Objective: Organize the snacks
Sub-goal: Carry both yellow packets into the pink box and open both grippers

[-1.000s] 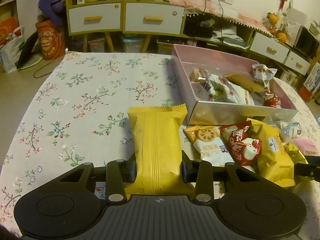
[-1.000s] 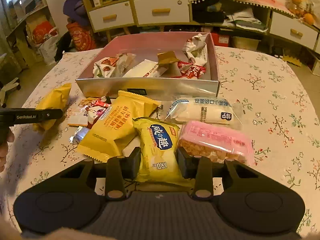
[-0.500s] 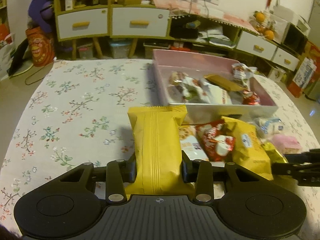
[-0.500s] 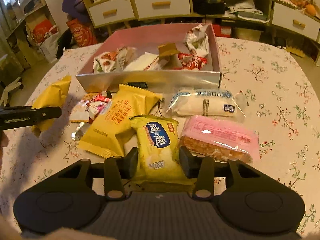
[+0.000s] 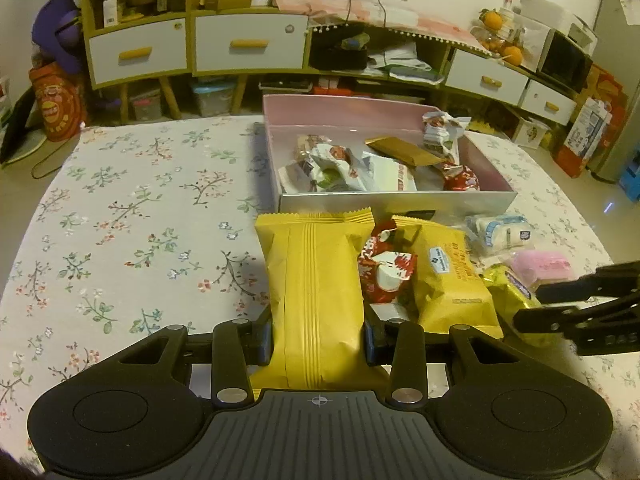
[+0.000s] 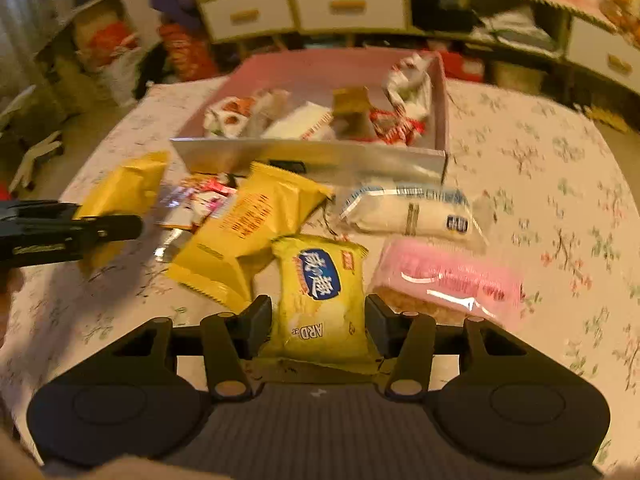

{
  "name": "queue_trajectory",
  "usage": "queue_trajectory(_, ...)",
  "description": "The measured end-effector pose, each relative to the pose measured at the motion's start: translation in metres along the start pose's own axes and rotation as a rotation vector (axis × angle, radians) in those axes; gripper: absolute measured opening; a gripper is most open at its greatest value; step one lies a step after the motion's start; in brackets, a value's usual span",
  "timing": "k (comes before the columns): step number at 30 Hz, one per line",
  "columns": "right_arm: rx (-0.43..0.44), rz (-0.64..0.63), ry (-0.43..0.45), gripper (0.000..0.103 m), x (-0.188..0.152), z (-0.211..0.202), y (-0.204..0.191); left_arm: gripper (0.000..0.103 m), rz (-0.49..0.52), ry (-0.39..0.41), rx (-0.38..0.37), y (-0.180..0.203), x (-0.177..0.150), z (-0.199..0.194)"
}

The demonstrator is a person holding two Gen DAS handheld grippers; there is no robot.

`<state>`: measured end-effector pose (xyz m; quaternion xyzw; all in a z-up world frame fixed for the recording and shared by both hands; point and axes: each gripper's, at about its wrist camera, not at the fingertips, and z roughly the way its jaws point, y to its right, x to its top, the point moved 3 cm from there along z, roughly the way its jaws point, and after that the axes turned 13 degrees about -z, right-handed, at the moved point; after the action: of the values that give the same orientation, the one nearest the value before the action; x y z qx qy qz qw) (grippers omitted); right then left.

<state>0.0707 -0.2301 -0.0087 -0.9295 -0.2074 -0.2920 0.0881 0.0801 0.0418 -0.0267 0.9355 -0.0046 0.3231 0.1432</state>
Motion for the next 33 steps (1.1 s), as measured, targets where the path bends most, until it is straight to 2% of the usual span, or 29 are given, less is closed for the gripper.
queue_trajectory(6, 0.035, 0.004, 0.058, 0.045, 0.003, -0.005, 0.003, 0.037, 0.006, -0.004, -0.017, 0.007, -0.002, -0.004)
queue_trajectory(11, 0.042, 0.065, 0.012, 0.046, 0.002, 0.014, 0.007, 0.037, 0.025, -0.009, -0.030, 0.016, -0.007, -0.006)
queue_trajectory(18, 0.015, 0.046, -0.007, 0.050, -0.003, 0.025, 0.001, 0.037, 0.049, -0.021, -0.035, 0.026, -0.012, -0.004)
queue_trajectory(21, -0.024, -0.002, -0.005, 0.047, -0.003, 0.025, -0.004, 0.037, 0.056, -0.022, -0.034, 0.029, -0.014, -0.003)
queue_trajectory(26, -0.050, -0.011, -0.011, 0.046, 0.000, 0.022, -0.007, 0.037, 0.058, -0.013, -0.038, 0.031, -0.013, -0.006)
queue_trajectory(33, -0.048, 0.013, 0.057, 0.046, 0.013, 0.001, -0.003, 0.037, 0.034, 0.015, -0.048, 0.033, -0.003, -0.014)
